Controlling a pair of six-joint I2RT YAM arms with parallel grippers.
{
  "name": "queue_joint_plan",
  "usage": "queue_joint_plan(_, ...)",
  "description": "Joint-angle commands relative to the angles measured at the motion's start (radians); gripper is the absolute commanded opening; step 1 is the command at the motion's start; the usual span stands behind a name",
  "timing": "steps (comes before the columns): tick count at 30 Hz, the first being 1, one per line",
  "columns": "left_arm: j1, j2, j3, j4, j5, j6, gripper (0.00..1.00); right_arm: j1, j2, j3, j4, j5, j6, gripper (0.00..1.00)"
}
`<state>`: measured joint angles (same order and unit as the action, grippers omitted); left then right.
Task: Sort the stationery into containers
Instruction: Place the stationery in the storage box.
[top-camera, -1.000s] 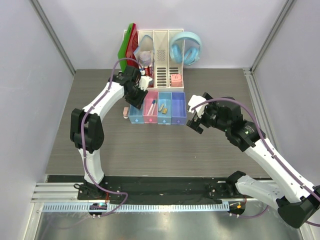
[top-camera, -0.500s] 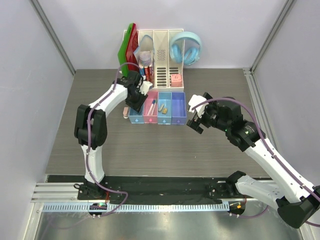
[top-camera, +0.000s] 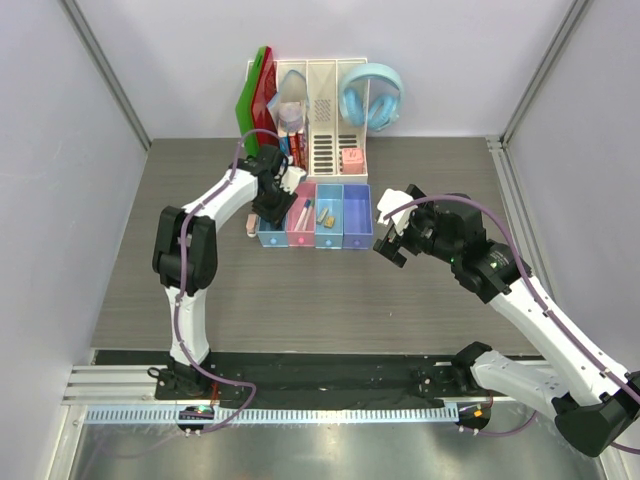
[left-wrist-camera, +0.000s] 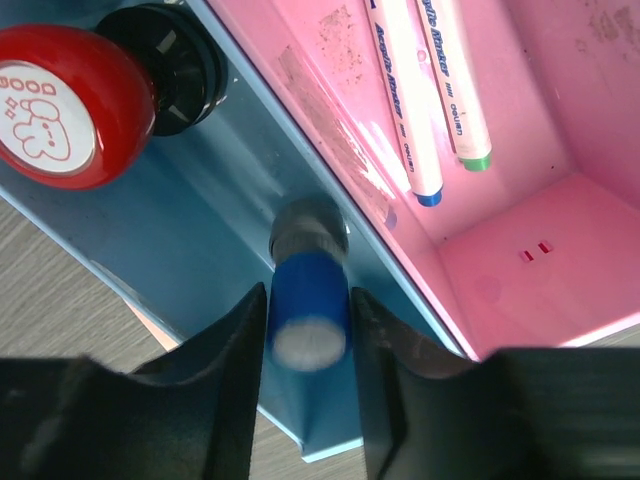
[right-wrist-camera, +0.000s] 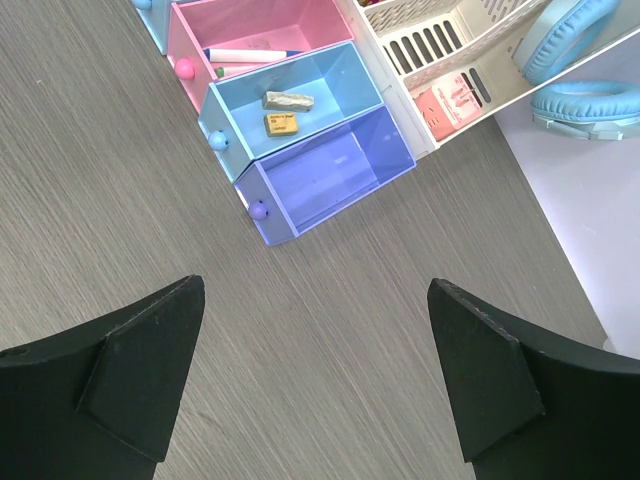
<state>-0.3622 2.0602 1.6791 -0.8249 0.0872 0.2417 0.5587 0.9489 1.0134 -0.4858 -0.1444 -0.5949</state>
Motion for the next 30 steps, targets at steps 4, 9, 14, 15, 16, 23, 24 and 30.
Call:
queue_joint_plan(4, 0.0, -0.032, 0.036, -0.008, 0.009, -0.001, 0.48, -0.006, -0.009, 0.011, 0.044, -0.015, 0.017, 0.98)
queue_joint_plan(9, 0.0, -0.048, 0.04, -0.02, 0.026, -0.004, 0.49, -0.006, -0.013, 0.011, 0.044, -0.014, 0.02, 0.98)
queue_joint_plan(14, -0.001, -0.116, 0.059, -0.045, 0.074, -0.027, 0.49, -0.008, -0.012, 0.008, 0.044, -0.012, 0.02, 0.98)
queue_joint_plan(15, -0.001, -0.135, 0.065, -0.048, 0.086, -0.028, 0.5, -0.009, -0.009, 0.01, 0.043, -0.012, 0.02, 0.98)
queue_joint_plan(16, -0.001, -0.147, 0.067, -0.049, 0.089, -0.031, 0.5, -0.011, -0.006, 0.011, 0.044, -0.012, 0.02, 0.98)
queue_joint_plan(23, -0.001, -0.279, 0.044, -0.071, 0.05, -0.041, 0.61, -0.011, -0.004, 0.014, 0.047, -0.011, 0.021, 0.98)
queue_joint_plan(24, -0.001, -0.304, 0.028, -0.065, 0.025, -0.045, 0.65, -0.011, -0.007, 0.013, 0.047, -0.009, 0.023, 0.98)
queue_joint_plan(30, 0.006, -0.345, -0.114, 0.0, -0.13, -0.033, 0.79, -0.017, -0.024, 0.005, 0.049, 0.005, 0.021, 0.98)
